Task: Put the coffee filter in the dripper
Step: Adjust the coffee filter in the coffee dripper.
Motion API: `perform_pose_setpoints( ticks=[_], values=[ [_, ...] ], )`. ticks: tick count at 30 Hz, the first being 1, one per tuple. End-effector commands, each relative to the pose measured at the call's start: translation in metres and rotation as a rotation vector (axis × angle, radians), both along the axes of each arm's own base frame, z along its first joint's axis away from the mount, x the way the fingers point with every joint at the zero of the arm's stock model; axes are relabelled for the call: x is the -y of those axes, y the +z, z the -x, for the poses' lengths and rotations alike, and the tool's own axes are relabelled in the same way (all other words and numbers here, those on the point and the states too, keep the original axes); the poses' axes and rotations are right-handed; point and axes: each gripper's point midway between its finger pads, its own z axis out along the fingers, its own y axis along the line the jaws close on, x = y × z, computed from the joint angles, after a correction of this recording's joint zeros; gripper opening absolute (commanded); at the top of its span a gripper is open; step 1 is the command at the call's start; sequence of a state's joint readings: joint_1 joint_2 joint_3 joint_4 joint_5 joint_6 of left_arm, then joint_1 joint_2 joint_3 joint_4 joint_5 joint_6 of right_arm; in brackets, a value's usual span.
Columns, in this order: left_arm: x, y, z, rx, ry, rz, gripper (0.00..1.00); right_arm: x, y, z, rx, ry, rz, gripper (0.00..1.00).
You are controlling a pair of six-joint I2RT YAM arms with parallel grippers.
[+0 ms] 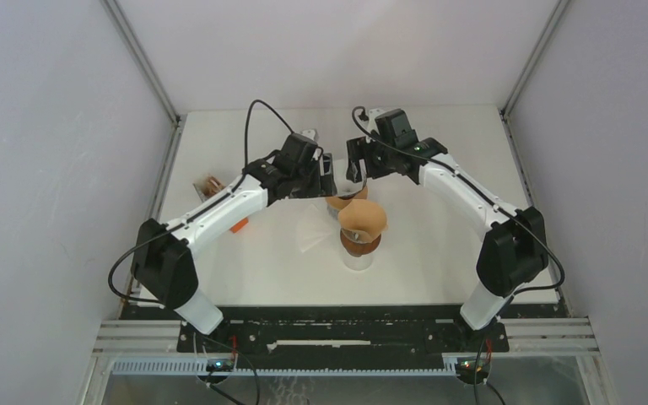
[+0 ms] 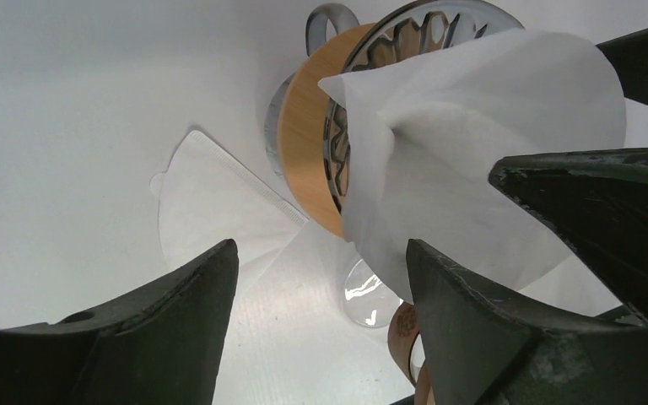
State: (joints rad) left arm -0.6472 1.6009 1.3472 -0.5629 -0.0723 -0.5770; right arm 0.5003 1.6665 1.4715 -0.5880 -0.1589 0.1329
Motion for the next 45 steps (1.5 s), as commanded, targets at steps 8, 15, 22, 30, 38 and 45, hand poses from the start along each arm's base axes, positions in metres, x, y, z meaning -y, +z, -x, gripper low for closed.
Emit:
perform_pose_setpoints(
  ticks=[8,15,22,30,38,45],
  values=[
    [0.008,0.014,-0.012,0.044,0.003,0.04,0.77,0.0,-0.026,-0.022,0.008,-0.009,0.064,0.83],
    [0.007,0.001,-0.009,0.017,0.002,0.022,0.72,0.001,-0.05,-0.025,-0.032,-0.006,0.118,0.83],
    [0.005,-0.006,-0.009,0.011,0.004,0.009,0.7,0.006,-0.059,-0.029,-0.032,-0.023,0.168,0.83],
    [0.007,-0.009,-0.009,0.0,0.001,0.009,0.66,0.002,-0.038,-0.025,-0.001,-0.01,0.148,0.83],
    [0.007,-0.008,-0.009,-0.001,0.001,0.011,0.65,-0.008,-0.006,-0.018,0.026,0.018,0.055,0.84],
    [0.008,0.001,-0.011,0.018,0.003,0.024,0.68,-0.007,0.015,-0.016,0.065,0.018,0.017,0.84]
  ],
)
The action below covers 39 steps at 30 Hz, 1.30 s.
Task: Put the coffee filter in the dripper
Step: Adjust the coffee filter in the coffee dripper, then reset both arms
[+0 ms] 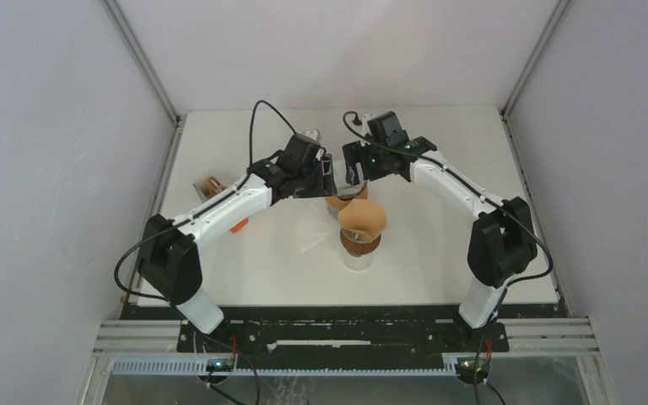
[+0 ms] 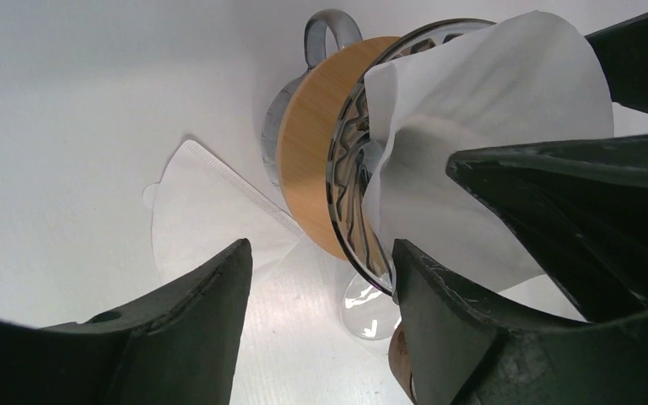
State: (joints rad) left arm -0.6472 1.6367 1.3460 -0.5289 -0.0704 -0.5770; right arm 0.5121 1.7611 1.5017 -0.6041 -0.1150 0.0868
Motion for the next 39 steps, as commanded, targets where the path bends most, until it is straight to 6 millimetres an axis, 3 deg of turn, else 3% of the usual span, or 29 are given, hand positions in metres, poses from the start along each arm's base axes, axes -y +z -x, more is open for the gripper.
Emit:
perform_pose_setpoints(
  ticks=[1,11,18,25,32,34,39],
  values=[
    [0.002,0.015,-0.005,0.029,0.007,0.028,0.68,-0.007,0.049,-0.007,0.104,0.005,-0.078,0.84],
    [0.003,0.055,-0.02,0.122,0.041,0.062,0.75,-0.006,0.052,-0.005,0.11,0.003,-0.081,0.84],
    [0.002,0.081,-0.027,0.18,0.059,0.092,0.79,-0.003,0.066,-0.005,0.146,-0.006,-0.095,0.85],
    [-0.003,0.093,-0.026,0.206,0.07,0.105,0.81,-0.002,0.074,-0.005,0.16,-0.013,-0.104,0.85],
    [-0.022,0.119,-0.021,0.269,0.112,0.131,0.85,0.004,0.102,-0.001,0.223,-0.036,-0.134,0.86],
    [-0.031,0.128,-0.018,0.297,0.13,0.148,0.87,0.008,0.115,0.003,0.251,-0.046,-0.149,0.99],
    [-0.067,0.141,-0.007,0.361,0.216,0.168,0.93,0.026,0.145,0.016,0.338,-0.099,-0.202,1.0]
  ],
)
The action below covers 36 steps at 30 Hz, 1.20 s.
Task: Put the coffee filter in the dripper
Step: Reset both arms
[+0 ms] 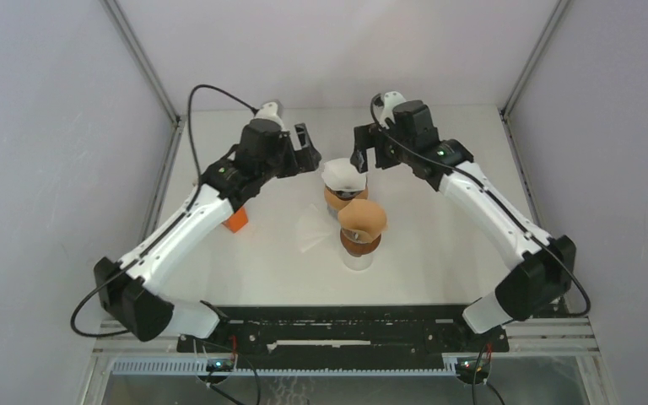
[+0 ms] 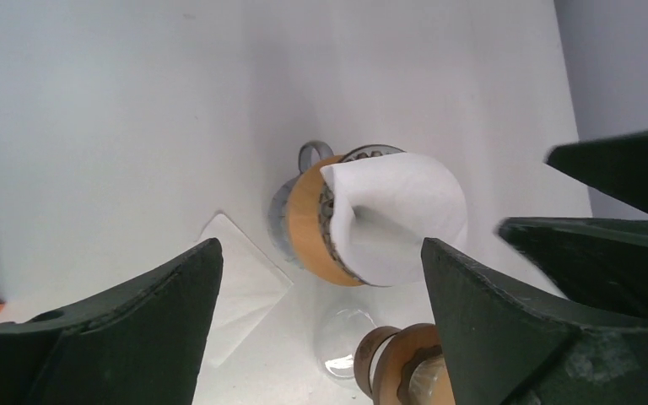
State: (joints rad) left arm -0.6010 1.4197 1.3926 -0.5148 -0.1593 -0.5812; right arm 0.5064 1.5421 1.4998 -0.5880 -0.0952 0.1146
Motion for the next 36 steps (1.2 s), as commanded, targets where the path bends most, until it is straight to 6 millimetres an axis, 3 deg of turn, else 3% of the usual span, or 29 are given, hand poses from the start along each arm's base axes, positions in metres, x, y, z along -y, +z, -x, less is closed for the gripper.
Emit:
perform_pose_setpoints(
  ticks=[1,4,11,17,22,27,36],
  values=[
    [-0.041,0.033,0.008,0.115,0.118,0.059,0.94,0.021,0.057,0.008,0.159,-0.078,-0.099,1.0],
    [-0.068,0.042,0.021,0.16,0.178,0.063,0.97,0.042,0.07,0.02,0.21,-0.138,-0.119,1.0],
    [-0.14,0.076,0.075,0.346,0.324,0.043,1.0,0.102,0.089,0.063,0.327,-0.304,-0.134,1.0],
    [-0.197,0.091,0.127,0.499,0.435,0.033,1.0,0.147,0.085,0.101,0.416,-0.437,-0.131,1.0],
    [-0.236,0.088,0.16,0.598,0.527,0.011,1.0,0.165,0.075,0.122,0.479,-0.483,-0.16,1.0],
    [-0.256,0.072,0.175,0.635,0.59,-0.001,1.0,0.178,0.076,0.133,0.558,-0.523,-0.199,1.0],
    [-0.257,0.052,0.168,0.605,0.608,-0.043,1.0,0.177,0.062,0.128,0.537,-0.522,-0.175,1.0]
  ],
)
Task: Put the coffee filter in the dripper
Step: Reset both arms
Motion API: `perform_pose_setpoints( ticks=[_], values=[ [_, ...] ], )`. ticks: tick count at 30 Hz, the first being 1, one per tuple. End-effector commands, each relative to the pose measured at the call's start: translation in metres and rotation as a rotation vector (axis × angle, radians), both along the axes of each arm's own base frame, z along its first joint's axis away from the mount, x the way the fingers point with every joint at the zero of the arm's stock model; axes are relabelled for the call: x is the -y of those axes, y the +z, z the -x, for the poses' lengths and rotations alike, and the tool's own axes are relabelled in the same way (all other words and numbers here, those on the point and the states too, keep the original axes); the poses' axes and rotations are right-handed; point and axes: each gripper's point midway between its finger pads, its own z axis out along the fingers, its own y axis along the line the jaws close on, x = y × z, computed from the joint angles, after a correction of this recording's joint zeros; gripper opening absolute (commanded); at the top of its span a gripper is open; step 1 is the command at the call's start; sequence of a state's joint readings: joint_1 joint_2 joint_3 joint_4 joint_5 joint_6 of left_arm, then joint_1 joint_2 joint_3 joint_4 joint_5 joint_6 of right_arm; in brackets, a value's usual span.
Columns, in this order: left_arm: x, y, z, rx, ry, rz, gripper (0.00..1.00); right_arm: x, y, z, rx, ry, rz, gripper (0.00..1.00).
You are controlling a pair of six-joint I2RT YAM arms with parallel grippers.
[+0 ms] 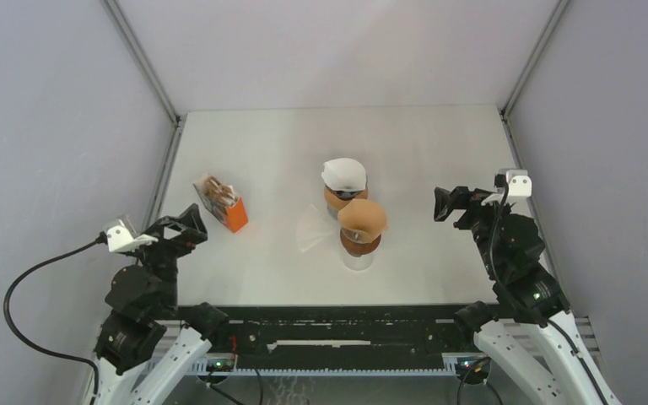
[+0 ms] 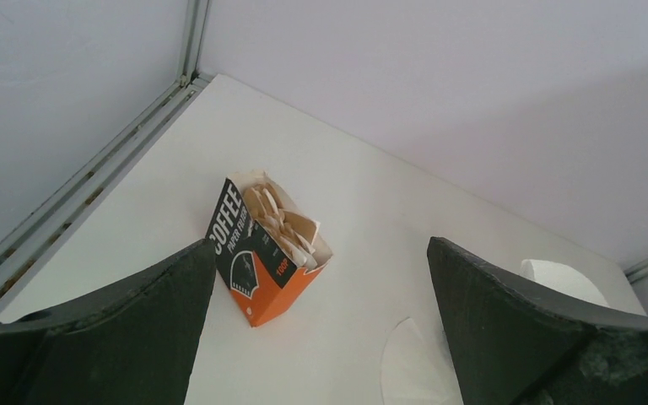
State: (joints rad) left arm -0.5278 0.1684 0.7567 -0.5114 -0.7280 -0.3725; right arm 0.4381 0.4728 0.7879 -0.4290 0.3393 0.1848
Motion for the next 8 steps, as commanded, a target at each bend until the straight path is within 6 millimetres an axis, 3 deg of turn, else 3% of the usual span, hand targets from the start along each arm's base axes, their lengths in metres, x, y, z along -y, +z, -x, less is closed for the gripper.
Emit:
perform_pose_setpoints(
  ticks=[1,8],
  values=[
    [-0.0042,-0.0016,-0.0041,-0.017,0.034,-0.042,1.0,-0.001,0.0096,-0.0073,0.033,-0.011,-0.015,1.0],
    [-0.0032,-0.007,-0.008,-0.055,0.039,-0.073,1.0,-0.0054,0.0086,-0.0091,0.031,0.013,-0.004,1.0]
  ],
)
